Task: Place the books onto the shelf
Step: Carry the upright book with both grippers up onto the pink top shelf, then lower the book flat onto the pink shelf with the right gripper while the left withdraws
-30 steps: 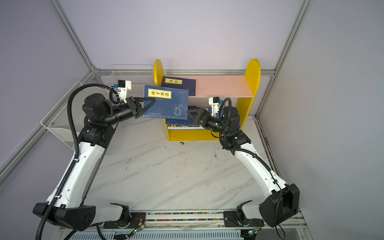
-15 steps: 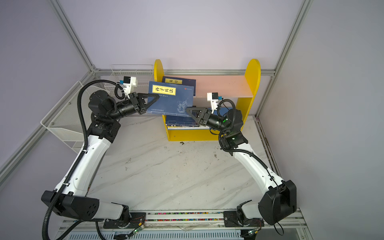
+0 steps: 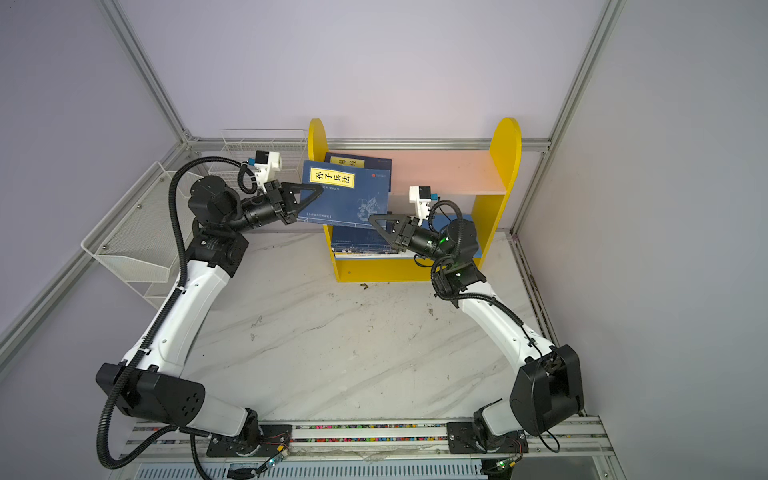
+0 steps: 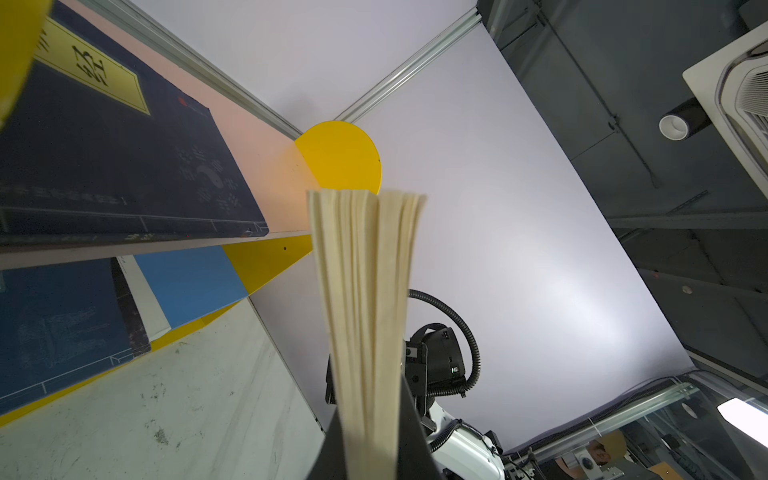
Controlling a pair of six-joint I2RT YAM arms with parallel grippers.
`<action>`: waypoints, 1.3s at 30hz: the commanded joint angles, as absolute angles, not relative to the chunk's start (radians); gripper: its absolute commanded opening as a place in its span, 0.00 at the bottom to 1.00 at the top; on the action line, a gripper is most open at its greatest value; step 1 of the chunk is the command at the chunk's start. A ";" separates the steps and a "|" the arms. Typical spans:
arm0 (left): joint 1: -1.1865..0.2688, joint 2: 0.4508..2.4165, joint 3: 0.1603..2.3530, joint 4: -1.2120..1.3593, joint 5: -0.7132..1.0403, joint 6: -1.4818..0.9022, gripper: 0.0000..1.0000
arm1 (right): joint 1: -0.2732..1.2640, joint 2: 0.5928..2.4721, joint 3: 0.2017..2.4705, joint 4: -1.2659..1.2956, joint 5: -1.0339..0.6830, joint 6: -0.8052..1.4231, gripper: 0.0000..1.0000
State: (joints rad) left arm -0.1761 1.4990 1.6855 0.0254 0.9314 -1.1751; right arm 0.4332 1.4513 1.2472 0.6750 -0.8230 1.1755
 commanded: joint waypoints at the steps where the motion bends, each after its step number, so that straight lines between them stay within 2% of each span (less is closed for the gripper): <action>1: -0.175 1.476 1.806 0.013 0.935 -1.103 0.11 | 0.438 1.470 1.287 0.735 -0.815 1.215 0.16; 9: -0.153 1.479 1.816 0.018 0.912 -1.098 0.16 | 0.436 1.472 1.312 0.706 -0.802 1.215 0.08; 10: -0.151 1.482 1.818 0.019 0.911 -1.097 0.19 | 0.436 1.473 1.314 0.701 -0.802 1.214 0.00; 11: -0.149 1.485 1.820 0.018 0.914 -1.096 0.20 | 0.437 1.473 1.318 0.687 -0.797 1.215 0.00; 13: -0.136 1.480 1.819 0.017 0.917 -1.088 0.29 | 0.437 1.473 1.325 0.671 -0.788 1.212 0.00; 19: -0.043 1.425 1.791 -0.039 0.894 -1.050 0.67 | 0.419 1.489 1.405 0.638 -0.777 1.184 0.00; 20: -0.018 1.394 1.779 -0.062 0.883 -1.037 0.77 | 0.412 1.494 1.429 0.623 -0.775 1.175 0.00; 23: 0.054 1.322 1.752 -0.186 0.837 -0.962 0.87 | 0.392 1.521 1.505 0.572 -0.769 1.145 0.00; 26: 0.106 1.264 1.734 -0.315 0.790 -0.877 0.91 | 0.364 1.566 1.607 0.445 -0.757 1.107 0.00; 31: 0.128 1.219 1.703 -0.417 0.771 -0.805 0.94 | 0.331 1.714 1.899 0.030 -0.743 0.964 0.00; 39: 0.135 1.204 1.614 -0.343 0.784 -0.837 0.94 | 0.316 1.925 2.243 -0.263 -0.809 0.896 0.00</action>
